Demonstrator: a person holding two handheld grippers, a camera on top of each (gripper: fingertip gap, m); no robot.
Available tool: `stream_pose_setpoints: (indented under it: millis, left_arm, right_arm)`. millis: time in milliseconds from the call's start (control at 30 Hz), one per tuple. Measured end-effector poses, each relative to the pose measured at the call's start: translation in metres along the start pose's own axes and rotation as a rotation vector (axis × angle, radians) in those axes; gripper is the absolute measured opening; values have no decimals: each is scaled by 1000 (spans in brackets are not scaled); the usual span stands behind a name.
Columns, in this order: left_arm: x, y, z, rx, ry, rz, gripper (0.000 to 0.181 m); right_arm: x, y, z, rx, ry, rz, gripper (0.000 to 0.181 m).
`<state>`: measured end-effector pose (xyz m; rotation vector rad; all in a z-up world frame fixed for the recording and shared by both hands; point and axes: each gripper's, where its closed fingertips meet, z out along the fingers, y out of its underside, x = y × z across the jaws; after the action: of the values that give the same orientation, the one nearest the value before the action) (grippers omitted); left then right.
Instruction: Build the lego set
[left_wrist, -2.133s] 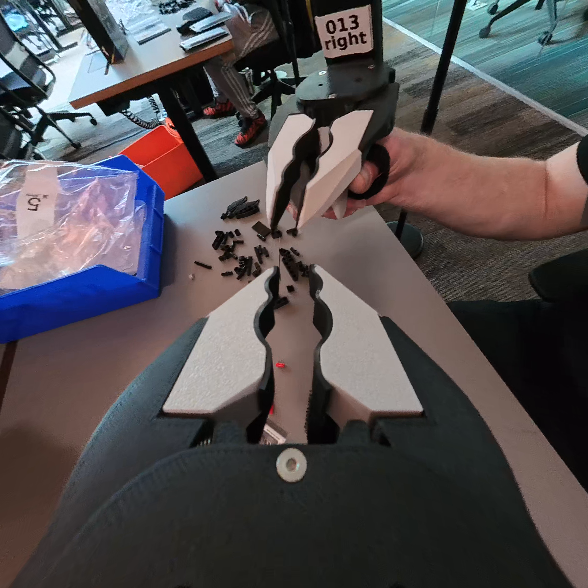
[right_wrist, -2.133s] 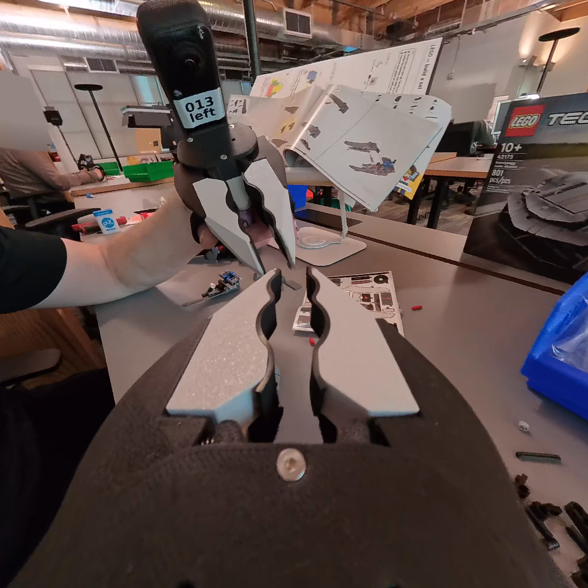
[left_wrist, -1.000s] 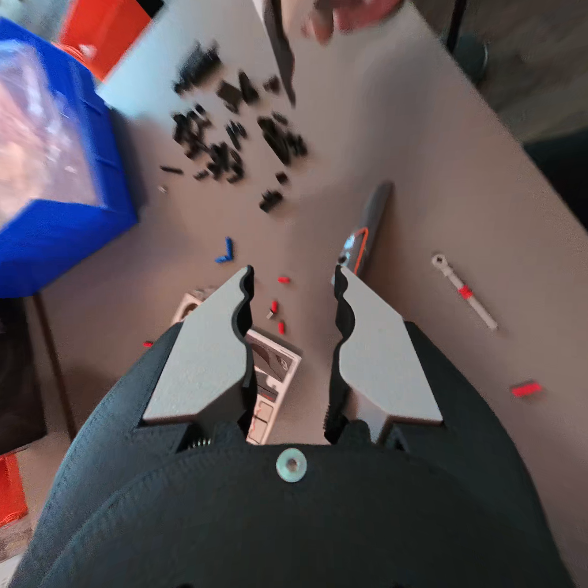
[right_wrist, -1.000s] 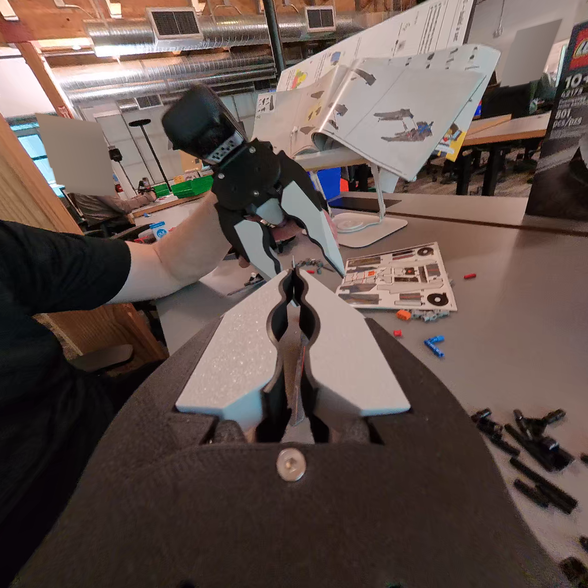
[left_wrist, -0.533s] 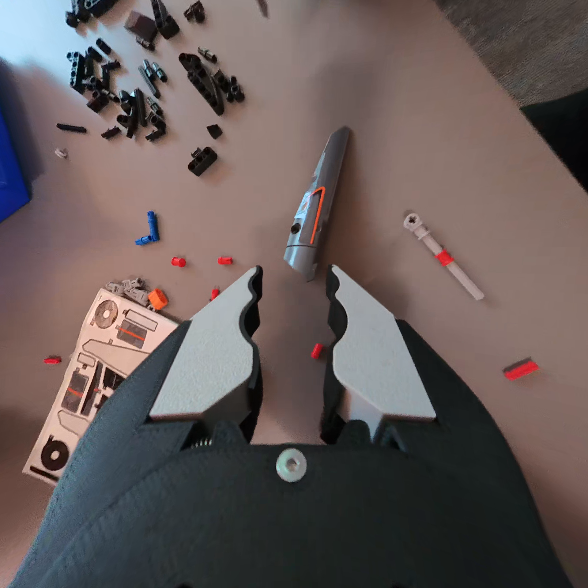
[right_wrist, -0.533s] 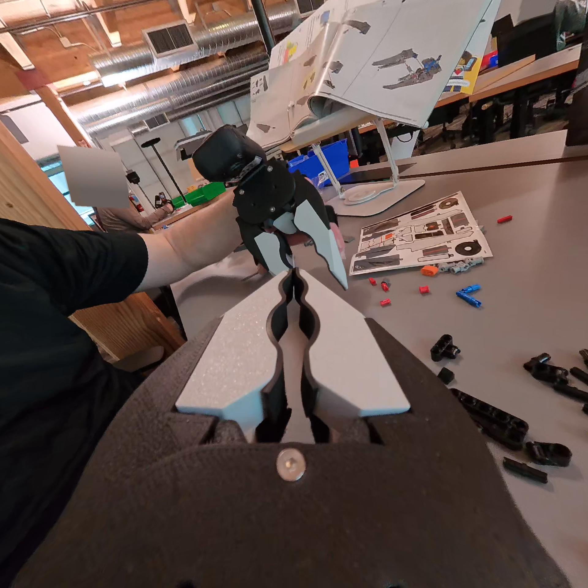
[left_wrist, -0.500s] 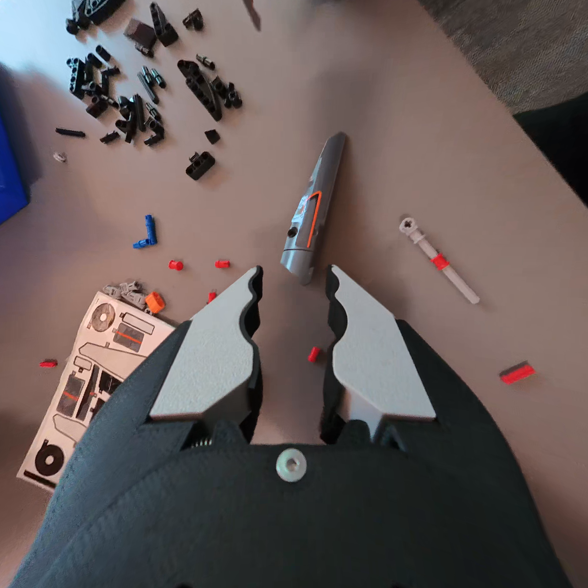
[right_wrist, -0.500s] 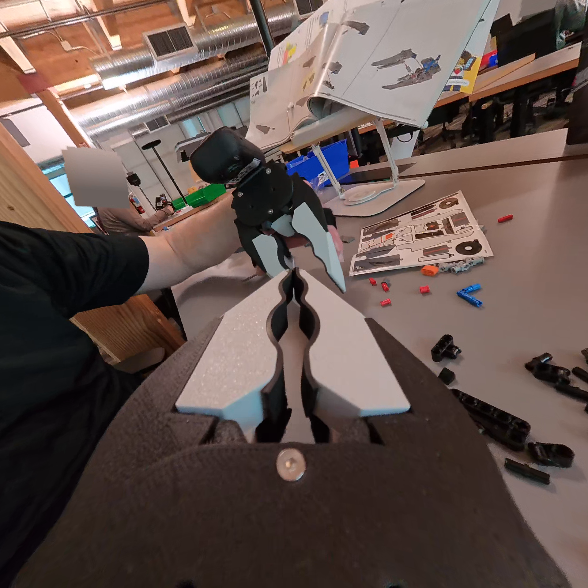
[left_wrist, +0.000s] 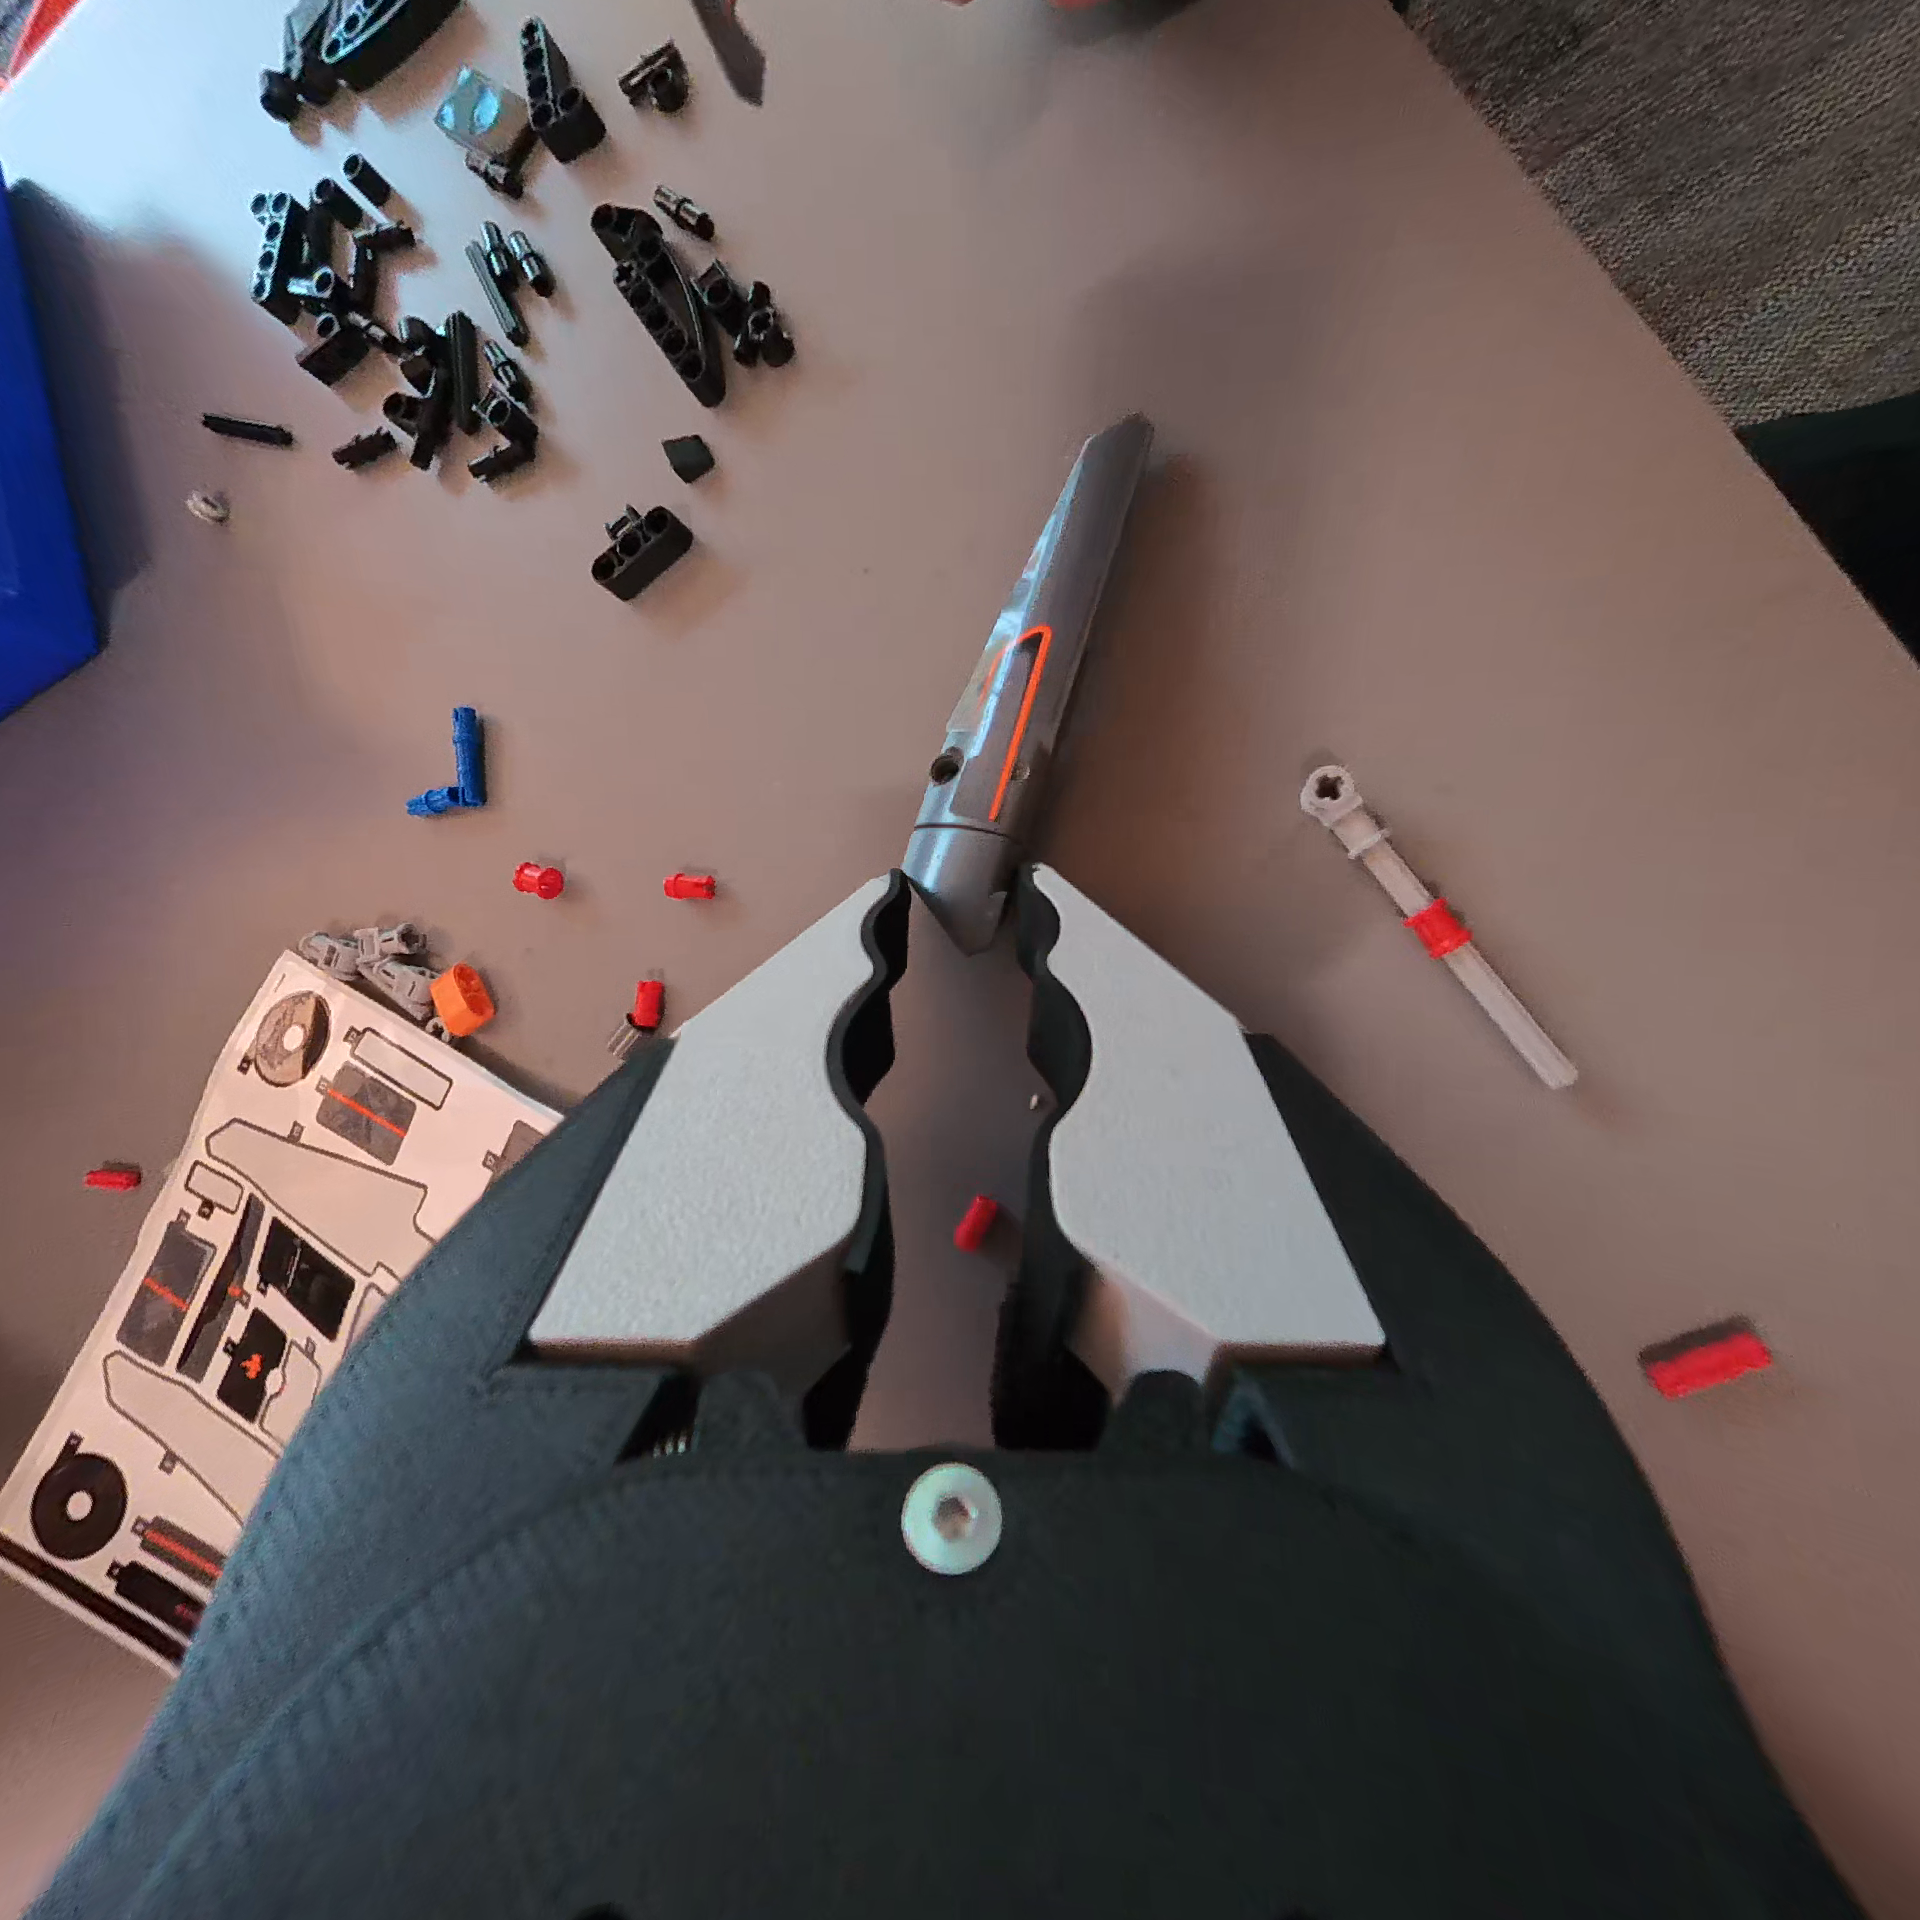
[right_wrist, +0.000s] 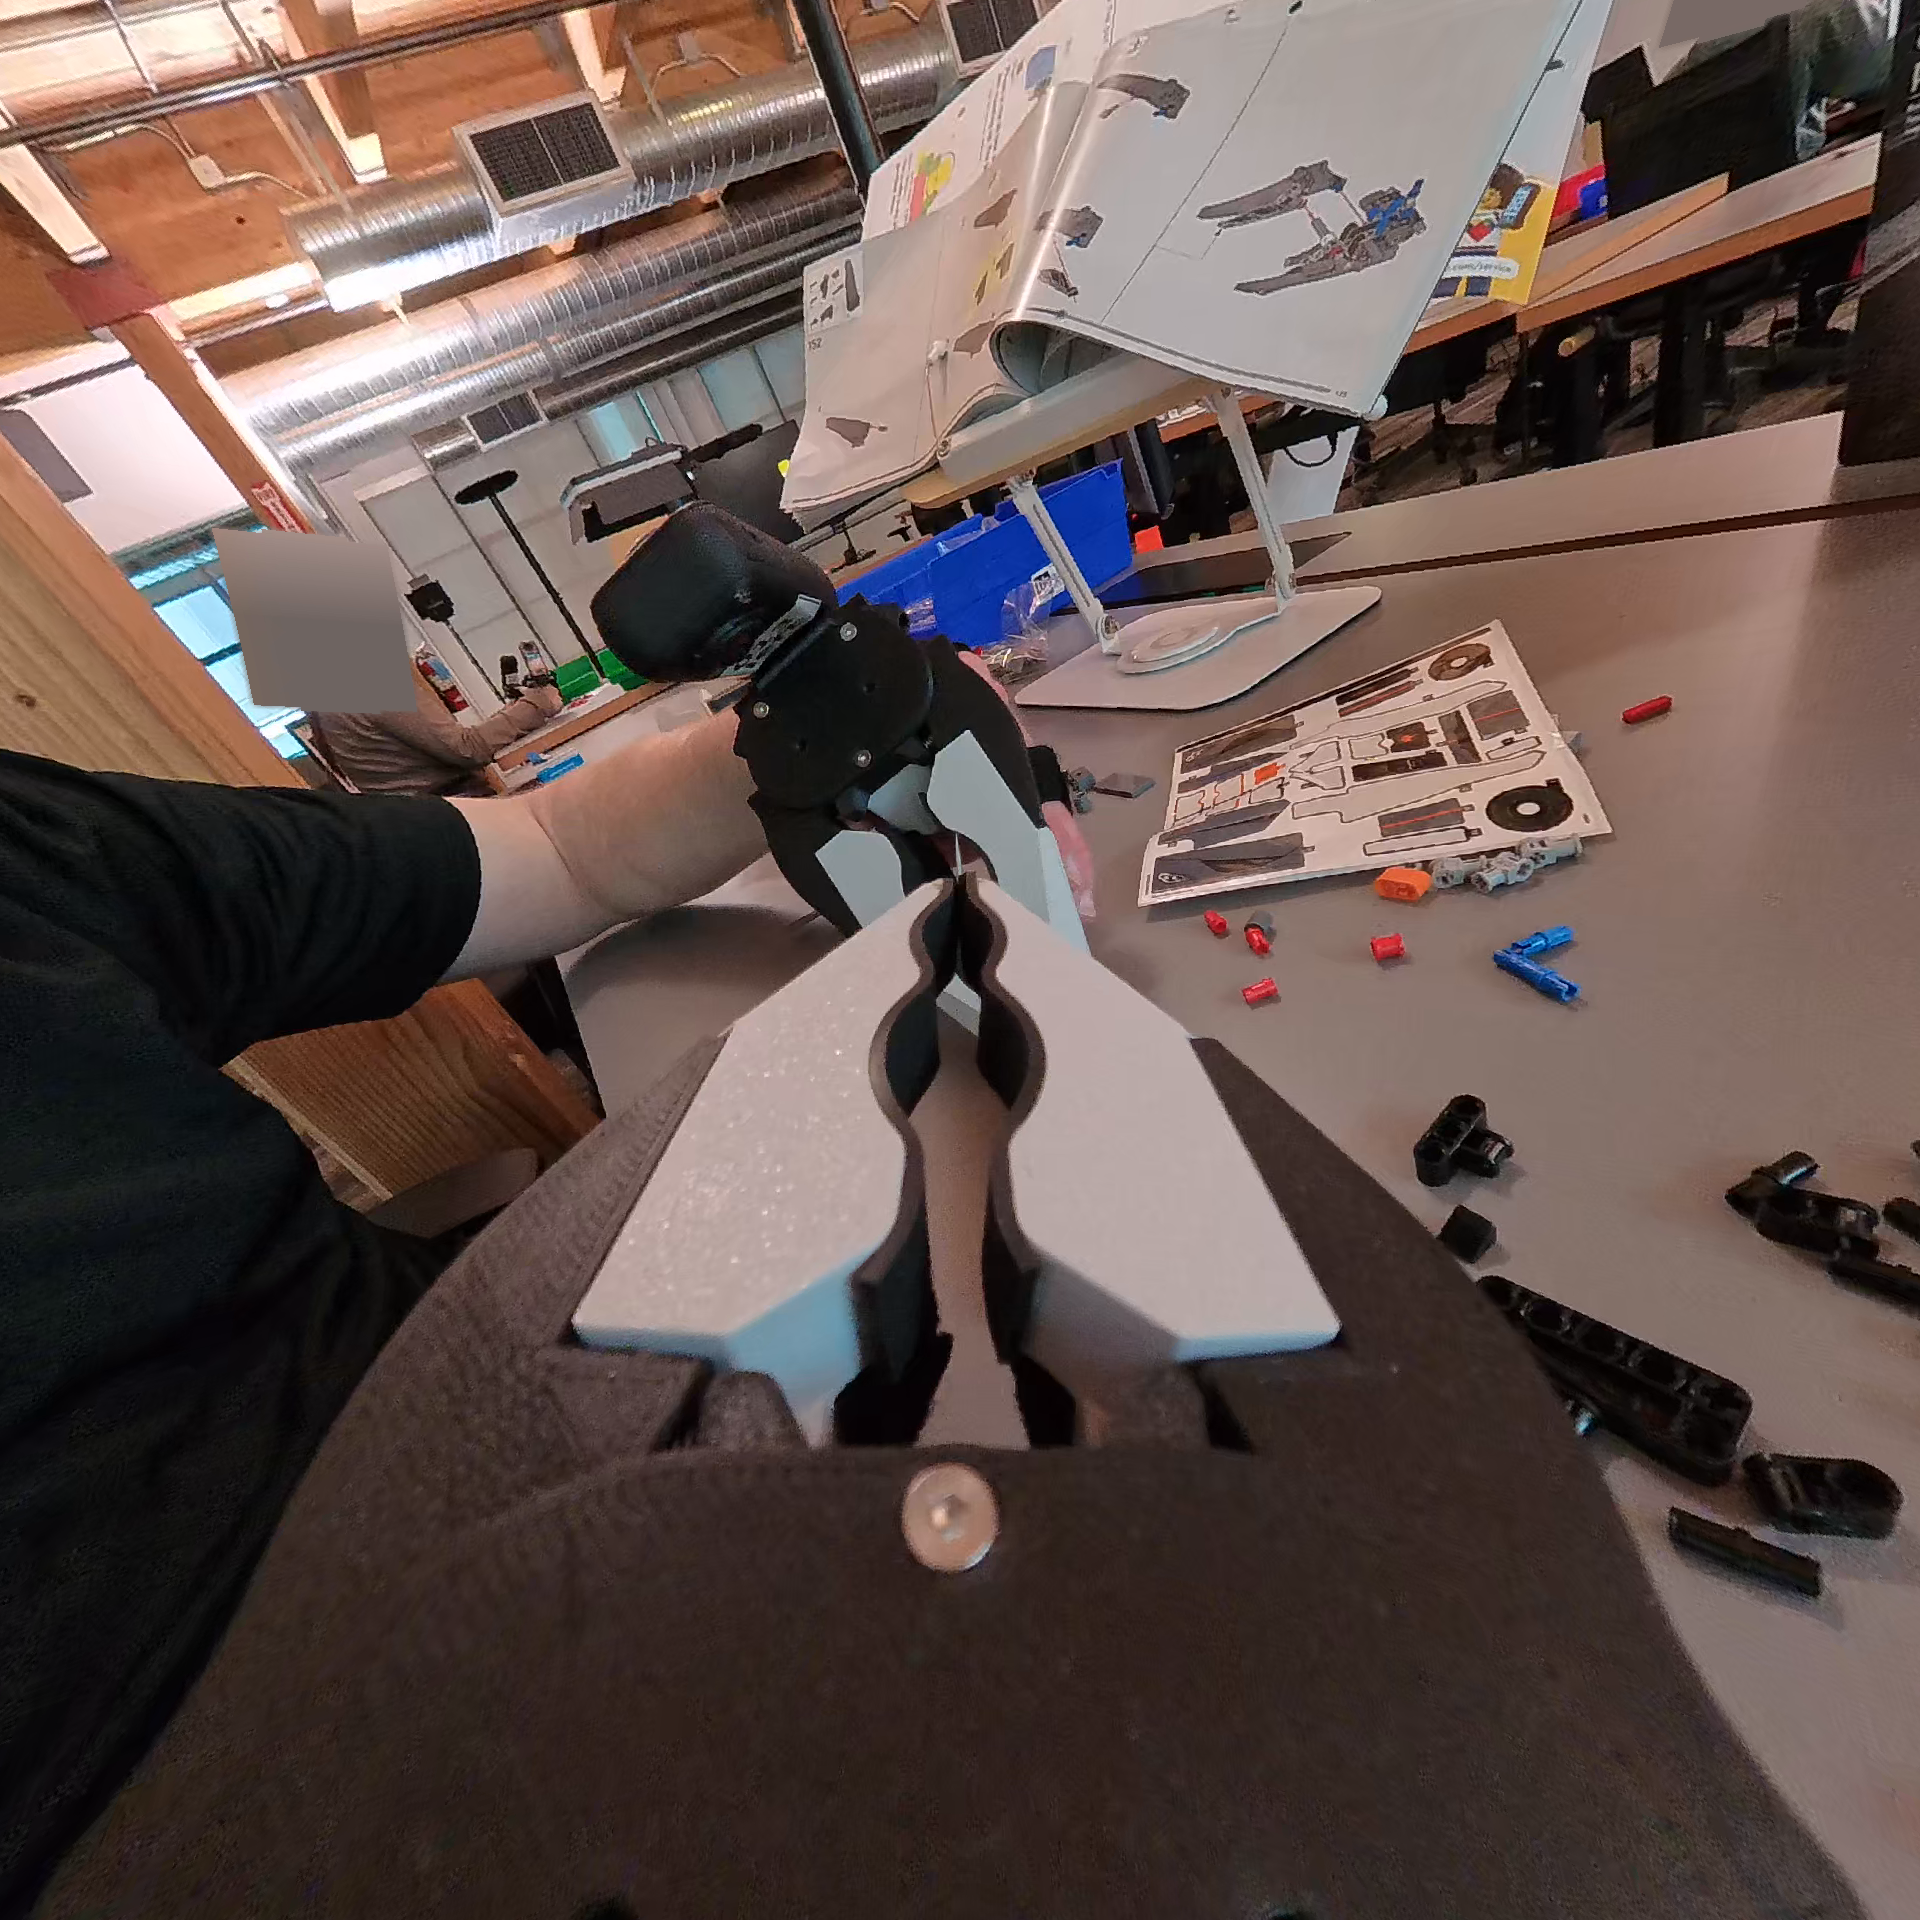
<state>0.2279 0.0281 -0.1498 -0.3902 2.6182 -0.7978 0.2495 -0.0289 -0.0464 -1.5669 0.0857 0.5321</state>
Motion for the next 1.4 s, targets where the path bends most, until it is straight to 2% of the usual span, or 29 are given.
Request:
stream_pose_setpoints:
  millis: [300,500,900,1200,1400]
  left_arm:
    - [-4,4,3,-20,-80,-14,18]
    - [0,5,-2,10,-37,-95,23]
    - [1,1,2,44,-25,-148,12]
    - [-8,-8,-4,46,-157,-64,10]
    - [-20,-15,-14,38,-317,13,10]
  right_arm:
    - [0,0,0,6,1,0,0]
    - [0,-1,0,7,-2,1,0]
    - [2,-1,0,5,3,1,0]
    - [3,-2,1,20,16,11,0]
    - [-1,-2,9,49,16,41,0]
